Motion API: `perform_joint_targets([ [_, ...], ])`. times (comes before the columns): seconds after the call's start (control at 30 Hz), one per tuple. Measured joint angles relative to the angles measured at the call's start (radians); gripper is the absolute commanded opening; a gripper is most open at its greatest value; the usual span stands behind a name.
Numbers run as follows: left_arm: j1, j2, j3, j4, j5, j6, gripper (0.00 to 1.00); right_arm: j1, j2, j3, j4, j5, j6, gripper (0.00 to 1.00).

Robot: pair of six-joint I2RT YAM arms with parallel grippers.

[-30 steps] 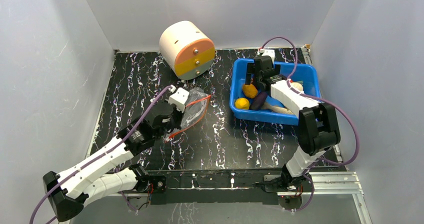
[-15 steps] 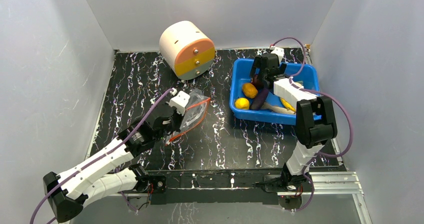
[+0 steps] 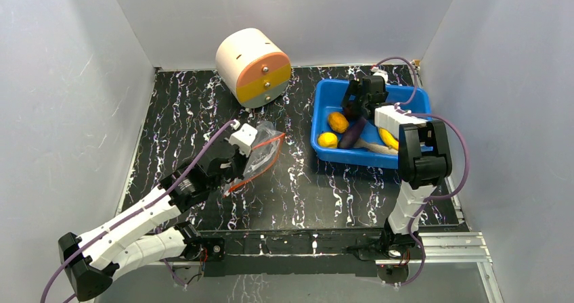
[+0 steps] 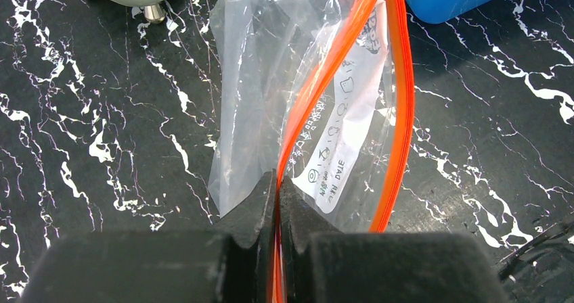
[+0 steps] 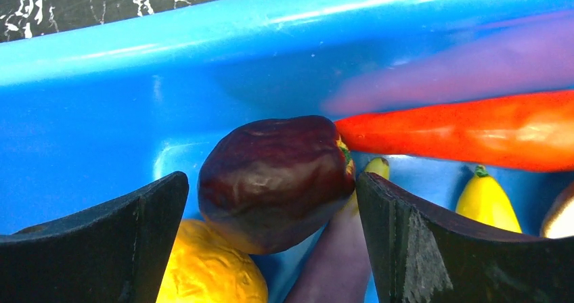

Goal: Place the food in the zip-top bag and seal the zipper
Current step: Pick up the fake vegetable from the bin.

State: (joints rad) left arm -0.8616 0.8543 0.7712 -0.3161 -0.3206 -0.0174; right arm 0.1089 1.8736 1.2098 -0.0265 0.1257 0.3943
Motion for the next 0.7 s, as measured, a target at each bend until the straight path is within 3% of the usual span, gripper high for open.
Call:
perform_joint_targets([
  [0.13, 0.000, -0.001, 0.000, -0.002, 0.000, 0.002, 0.00, -0.007, 0.011, 0.000, 0.016, -0.047, -0.007, 0.74],
  [0.23, 0.000, -0.001, 0.000, -0.002, 0.000, 0.003, 0.00, -0.011, 0.015, 0.000, 0.031, -0.069, -0.022, 0.68],
  [0.7, 0.000, -0.024, 0.000, -0.003, -0.005, 0.007, 0.00, -0.013, -0.009, 0.010, -0.035, -0.026, -0.060, 0.58],
])
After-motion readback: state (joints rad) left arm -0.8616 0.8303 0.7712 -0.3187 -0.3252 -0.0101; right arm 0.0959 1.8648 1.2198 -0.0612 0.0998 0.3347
